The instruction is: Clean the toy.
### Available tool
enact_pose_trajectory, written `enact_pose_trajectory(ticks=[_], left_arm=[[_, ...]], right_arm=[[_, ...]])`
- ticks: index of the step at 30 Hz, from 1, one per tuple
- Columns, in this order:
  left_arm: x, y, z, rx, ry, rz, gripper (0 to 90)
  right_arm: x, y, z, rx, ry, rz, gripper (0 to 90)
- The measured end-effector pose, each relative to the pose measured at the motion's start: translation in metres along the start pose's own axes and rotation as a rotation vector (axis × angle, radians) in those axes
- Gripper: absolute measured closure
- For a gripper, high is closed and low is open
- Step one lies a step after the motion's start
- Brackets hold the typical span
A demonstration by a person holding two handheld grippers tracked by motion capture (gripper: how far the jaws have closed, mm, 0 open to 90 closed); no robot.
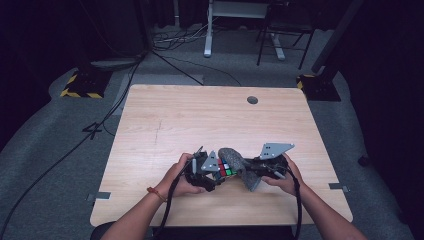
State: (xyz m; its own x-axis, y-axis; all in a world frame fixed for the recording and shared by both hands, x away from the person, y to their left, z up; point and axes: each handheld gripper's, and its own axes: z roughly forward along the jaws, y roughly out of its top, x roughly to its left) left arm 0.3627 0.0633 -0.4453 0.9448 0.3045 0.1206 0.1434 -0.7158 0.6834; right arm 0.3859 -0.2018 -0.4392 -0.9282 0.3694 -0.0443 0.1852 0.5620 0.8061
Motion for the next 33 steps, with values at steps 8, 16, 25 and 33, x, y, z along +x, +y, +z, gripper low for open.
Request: enact_pose_trajectory(ticks=[8,16,25,33], left_arm=[[-0.001,0.001,0.009,0.022,-0.013,0.008,34.0],[-0.003,0.004,0.012,0.015,-0.016,0.015,34.0],[0.0,0.002,-0.002,-0.038,0.0,0.009,34.0],[0.0,0.004,-0.003,-0.073,-0.008,0.006,34.0]], right_arm=[[0.029,0.019,-0.005,-0.051,-0.017,-0.128,79.0],[0.04,0.028,0.001,-0.069,0.028,-0.152,78.9],[0.004,0.007,-0.01,-0.033,-0.055,-0.039,78.9],[-0.008,-0.001,-0.002,-0.011,0.036,0.028,78.9]])
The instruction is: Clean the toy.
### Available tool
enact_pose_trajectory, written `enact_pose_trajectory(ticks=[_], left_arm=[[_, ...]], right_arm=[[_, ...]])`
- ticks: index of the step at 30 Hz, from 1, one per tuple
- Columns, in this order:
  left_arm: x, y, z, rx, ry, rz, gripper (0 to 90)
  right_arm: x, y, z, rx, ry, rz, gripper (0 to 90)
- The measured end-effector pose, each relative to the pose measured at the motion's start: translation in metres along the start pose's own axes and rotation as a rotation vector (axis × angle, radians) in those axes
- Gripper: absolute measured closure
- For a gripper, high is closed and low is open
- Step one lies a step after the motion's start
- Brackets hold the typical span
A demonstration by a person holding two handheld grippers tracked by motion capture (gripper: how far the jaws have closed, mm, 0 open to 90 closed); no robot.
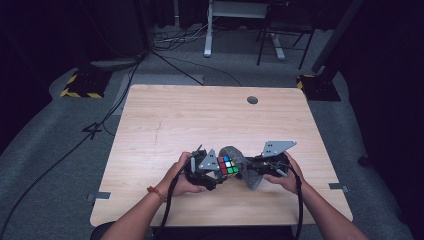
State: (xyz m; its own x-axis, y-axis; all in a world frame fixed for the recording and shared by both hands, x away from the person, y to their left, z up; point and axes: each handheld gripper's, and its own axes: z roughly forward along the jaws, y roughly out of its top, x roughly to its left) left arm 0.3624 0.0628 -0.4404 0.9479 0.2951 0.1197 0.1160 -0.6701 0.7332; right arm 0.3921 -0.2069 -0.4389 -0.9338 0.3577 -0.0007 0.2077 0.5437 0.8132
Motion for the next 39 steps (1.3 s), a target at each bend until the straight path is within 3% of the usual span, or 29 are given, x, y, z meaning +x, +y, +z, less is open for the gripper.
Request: enact_pose_trajectory(ticks=[3,8,17,21,25,28,34,37,39], left_arm=[[-0.001,0.001,0.001,-0.005,-0.012,0.004,33.9],[-0.001,-0.001,0.001,-0.006,-0.022,0.0,33.3],[-0.005,0.001,0.013,0.062,-0.021,0.032,33.3],[-0.006,0.0,0.015,0.078,-0.007,0.048,33.2],[-0.006,0.001,0.011,0.062,0.001,0.04,33.6],[-0.005,0.001,0.009,0.053,0.001,0.035,33.7],[-0.004,0.001,0.0,0.019,0.009,0.029,33.7],[-0.003,0.0,-0.003,0.009,0.013,0.024,33.8],[-0.003,0.0,-0.002,0.015,0.015,0.03,33.7]], right_arm=[[0.007,0.002,0.002,-0.035,0.061,-0.016,78.9],[0.014,0.006,-0.001,-0.089,0.072,-0.038,79.0],[0.027,0.016,-0.002,-0.153,0.109,-0.084,79.0],[0.037,0.024,0.002,-0.128,0.088,-0.135,79.0],[0.033,0.022,0.0,-0.13,0.078,-0.117,79.0],[0.029,0.02,-0.002,-0.102,0.041,-0.118,79.0],[0.015,0.009,-0.003,-0.044,0.005,-0.073,79.0],[0.01,0.004,-0.001,-0.031,0.015,-0.044,79.0],[0.012,0.005,-0.001,-0.041,0.022,-0.051,79.0]])
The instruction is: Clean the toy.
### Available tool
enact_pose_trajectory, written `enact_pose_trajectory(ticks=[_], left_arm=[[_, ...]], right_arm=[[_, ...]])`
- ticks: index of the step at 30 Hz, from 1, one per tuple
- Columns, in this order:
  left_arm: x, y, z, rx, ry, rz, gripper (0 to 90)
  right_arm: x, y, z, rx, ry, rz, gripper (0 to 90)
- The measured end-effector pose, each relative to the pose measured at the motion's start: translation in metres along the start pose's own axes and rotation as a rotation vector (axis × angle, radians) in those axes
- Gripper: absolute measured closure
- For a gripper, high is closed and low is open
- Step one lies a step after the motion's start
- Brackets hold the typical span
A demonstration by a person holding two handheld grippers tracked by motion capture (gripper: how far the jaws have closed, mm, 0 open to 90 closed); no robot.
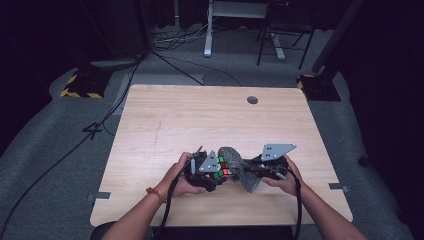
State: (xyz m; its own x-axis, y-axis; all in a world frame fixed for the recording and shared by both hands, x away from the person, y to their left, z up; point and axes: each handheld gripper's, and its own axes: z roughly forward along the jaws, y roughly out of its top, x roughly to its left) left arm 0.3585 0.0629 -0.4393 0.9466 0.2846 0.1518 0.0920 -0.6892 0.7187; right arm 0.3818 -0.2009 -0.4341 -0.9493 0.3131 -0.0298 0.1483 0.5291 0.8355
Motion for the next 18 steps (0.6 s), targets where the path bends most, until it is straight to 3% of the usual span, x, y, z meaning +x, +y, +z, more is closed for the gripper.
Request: enact_pose_trajectory(ticks=[9,11,15,18], left_arm=[[-0.006,0.005,0.013,0.058,-0.001,0.047,33.7],[-0.005,0.004,0.012,0.047,-0.008,0.025,33.8],[-0.004,0.004,0.007,0.029,-0.004,0.019,33.8],[-0.002,0.004,0.003,0.011,-0.003,0.012,33.8]], right_arm=[[0.028,0.024,-0.002,-0.07,0.007,-0.105,79.0],[0.03,0.027,-0.001,-0.061,-0.018,-0.127,79.0],[0.014,0.019,0.0,-0.038,-0.053,-0.073,79.1],[0.004,0.011,0.001,-0.014,-0.051,-0.033,79.1]])
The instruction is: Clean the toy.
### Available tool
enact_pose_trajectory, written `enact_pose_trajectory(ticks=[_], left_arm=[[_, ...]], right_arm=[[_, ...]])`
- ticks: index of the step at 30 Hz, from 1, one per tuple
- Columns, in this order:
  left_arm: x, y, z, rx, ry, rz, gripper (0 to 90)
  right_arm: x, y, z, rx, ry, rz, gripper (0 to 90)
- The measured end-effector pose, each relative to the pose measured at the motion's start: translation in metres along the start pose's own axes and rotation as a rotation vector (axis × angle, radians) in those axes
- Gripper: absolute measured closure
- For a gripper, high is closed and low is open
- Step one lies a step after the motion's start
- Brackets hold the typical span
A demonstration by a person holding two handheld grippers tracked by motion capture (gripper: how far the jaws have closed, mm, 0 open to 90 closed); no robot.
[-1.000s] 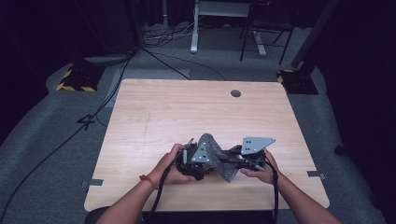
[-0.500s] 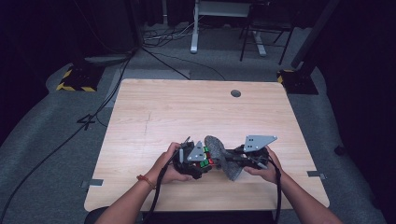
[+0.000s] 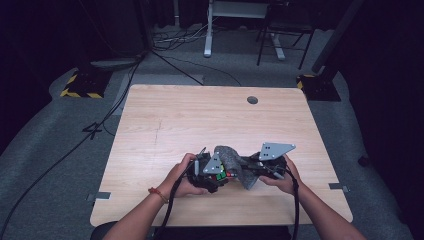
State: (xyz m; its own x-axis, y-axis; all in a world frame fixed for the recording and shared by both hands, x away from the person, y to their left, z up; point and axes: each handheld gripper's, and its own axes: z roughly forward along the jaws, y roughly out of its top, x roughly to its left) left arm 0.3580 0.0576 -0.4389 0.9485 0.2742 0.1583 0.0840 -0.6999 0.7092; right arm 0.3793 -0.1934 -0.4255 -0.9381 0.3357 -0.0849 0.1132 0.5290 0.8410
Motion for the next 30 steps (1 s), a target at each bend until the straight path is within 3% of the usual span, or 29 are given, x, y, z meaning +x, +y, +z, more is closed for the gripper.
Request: enact_pose_trajectory(ticks=[6,10,18,23,26,30], left_arm=[[0.005,0.001,-0.008,-0.033,0.014,-0.015,33.8],[0.007,-0.001,-0.009,-0.037,0.008,-0.023,33.7],[0.007,-0.003,-0.003,-0.013,0.009,-0.036,33.7],[-0.001,0.002,0.007,0.031,0.006,0.007,33.7],[-0.004,0.002,0.01,0.035,0.002,0.009,33.7],[-0.003,0.001,0.007,0.03,0.005,0.008,33.8]], right_arm=[[0.0,-0.009,0.0,0.032,0.034,0.003,79.1],[0.01,-0.003,-0.003,0.02,0.06,-0.041,79.2],[0.009,0.002,-0.012,-0.028,0.024,-0.035,78.9],[0.02,0.01,-0.011,-0.057,0.031,-0.083,78.8],[0.024,0.013,-0.008,-0.06,0.031,-0.099,78.6],[0.02,0.012,-0.004,-0.035,-0.02,-0.092,78.5]])
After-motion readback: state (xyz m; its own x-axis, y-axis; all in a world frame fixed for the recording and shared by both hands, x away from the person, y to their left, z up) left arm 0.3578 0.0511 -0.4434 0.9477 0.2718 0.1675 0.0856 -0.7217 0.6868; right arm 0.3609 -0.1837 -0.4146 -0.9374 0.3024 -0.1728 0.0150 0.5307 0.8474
